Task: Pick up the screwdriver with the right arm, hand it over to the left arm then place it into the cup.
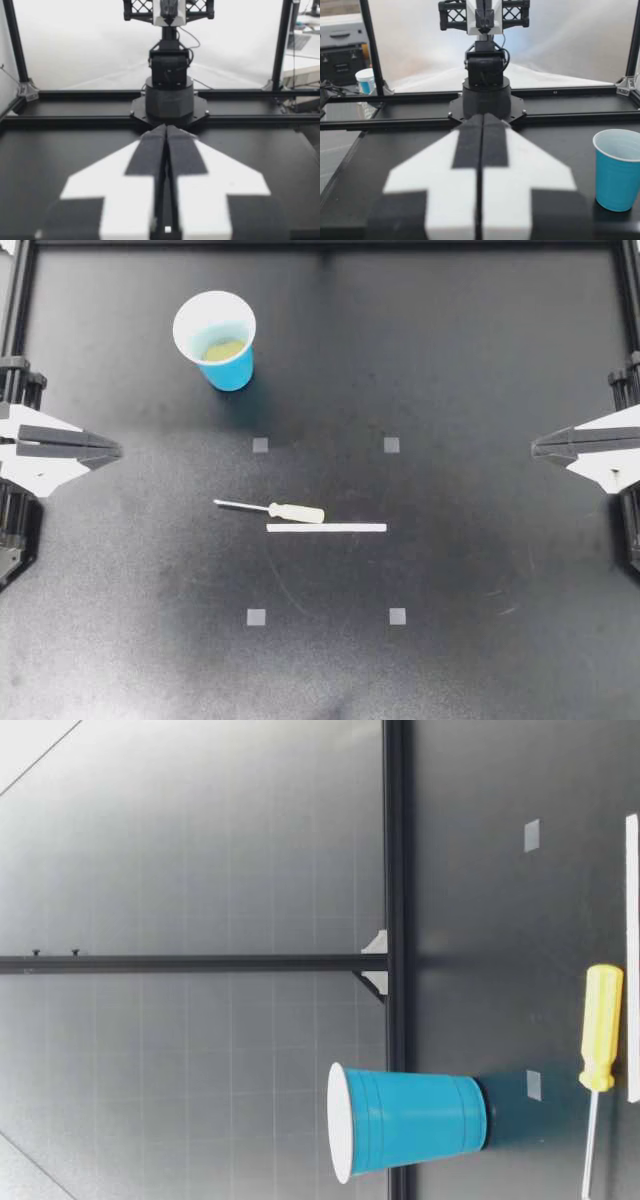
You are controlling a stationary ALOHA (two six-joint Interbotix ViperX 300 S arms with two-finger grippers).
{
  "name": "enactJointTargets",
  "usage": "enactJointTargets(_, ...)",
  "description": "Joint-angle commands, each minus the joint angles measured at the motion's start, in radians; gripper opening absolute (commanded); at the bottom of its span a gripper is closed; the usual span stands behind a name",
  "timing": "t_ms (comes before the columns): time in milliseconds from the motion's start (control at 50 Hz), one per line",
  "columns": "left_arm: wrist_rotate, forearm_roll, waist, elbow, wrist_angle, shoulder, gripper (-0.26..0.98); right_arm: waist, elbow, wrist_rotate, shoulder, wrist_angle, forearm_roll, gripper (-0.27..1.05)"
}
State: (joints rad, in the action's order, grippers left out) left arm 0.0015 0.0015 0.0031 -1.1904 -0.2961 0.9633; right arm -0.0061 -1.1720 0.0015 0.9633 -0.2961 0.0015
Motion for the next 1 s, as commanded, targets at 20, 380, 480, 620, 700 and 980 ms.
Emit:
enactJointTargets(20,-0.003,0.0,0.025,0.006,-0.015,0.008,0.13,-0.009,0.005,0.0,-0.005,-0.011,0.0,0.14)
enactJointTargets(380,-0.003,0.0,0.025,-0.003,-0.02,0.014,0.1,-0.009,0.179,0.008,-0.279,0.0,0.023,0.04)
enactJointTargets(480,-0.005,0.0,0.023,-0.009,-0.018,0.014,0.1,-0.009,0.267,0.026,-0.411,0.034,0.043,0.05)
enactJointTargets(620,-0.008,0.0,0.023,-0.012,-0.017,0.014,0.1,-0.012,0.393,0.072,-0.588,0.133,0.055,0.05)
enactJointTargets(700,-0.009,0.0,0.025,-0.014,-0.017,0.014,0.1,-0.026,0.471,0.098,-0.683,0.235,0.055,0.06)
enactJointTargets(980,-0.005,0.0,0.025,-0.032,-0.017,0.014,0.1,-0.061,0.71,0.109,-0.917,0.548,0.038,0.2)
